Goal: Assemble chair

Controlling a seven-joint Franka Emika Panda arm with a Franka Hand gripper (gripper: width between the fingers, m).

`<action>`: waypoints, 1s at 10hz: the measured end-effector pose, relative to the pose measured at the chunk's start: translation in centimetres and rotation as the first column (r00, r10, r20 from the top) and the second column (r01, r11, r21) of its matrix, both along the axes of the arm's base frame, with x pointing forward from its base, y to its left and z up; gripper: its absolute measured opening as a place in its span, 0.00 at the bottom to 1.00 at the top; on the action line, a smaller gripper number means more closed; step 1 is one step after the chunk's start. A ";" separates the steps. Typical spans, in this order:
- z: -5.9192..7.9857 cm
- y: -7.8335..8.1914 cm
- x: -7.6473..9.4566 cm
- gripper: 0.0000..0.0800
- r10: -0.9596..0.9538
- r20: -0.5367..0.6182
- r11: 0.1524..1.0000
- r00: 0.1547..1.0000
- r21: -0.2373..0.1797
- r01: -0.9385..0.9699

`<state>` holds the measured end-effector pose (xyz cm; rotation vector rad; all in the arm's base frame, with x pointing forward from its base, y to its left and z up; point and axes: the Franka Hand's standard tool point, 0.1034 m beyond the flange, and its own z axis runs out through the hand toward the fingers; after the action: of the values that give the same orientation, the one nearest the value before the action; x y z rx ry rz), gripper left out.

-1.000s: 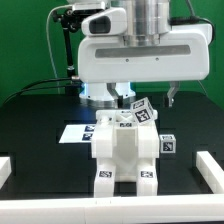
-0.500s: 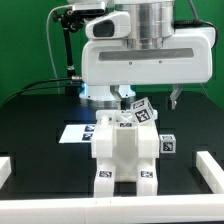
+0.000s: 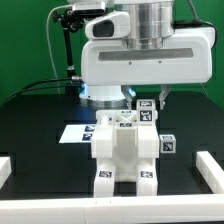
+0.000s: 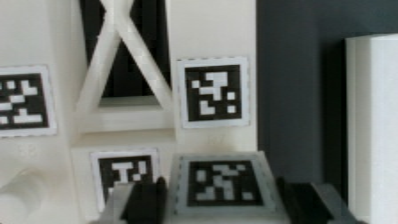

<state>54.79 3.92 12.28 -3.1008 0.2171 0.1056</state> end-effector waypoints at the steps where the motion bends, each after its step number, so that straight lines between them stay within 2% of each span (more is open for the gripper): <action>1: 0.0 0.0 0.0 0.36 -0.017 -0.001 1.000 1.000 -0.001 0.017; 3: 0.0 0.0 0.0 0.36 -0.053 -0.002 0.999 0.999 -0.002 0.053; 5: 0.0 0.1 0.2 0.36 -0.288 0.009 0.957 0.958 -0.017 0.288; 7: 0.0 -0.3 0.2 0.36 -0.451 0.006 0.892 0.893 -0.025 0.451; 9: -0.1 -0.2 0.4 0.36 -0.666 0.006 0.746 0.746 -0.021 0.666; 10: -0.1 -0.1 0.4 0.36 -0.701 0.007 0.713 0.713 -0.020 0.701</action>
Offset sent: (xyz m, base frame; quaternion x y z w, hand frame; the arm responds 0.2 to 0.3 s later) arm 0.0000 0.0000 0.0000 0.0000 0.0000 0.1938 0.9810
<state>55.20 3.81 12.22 -2.7865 1.3757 0.0782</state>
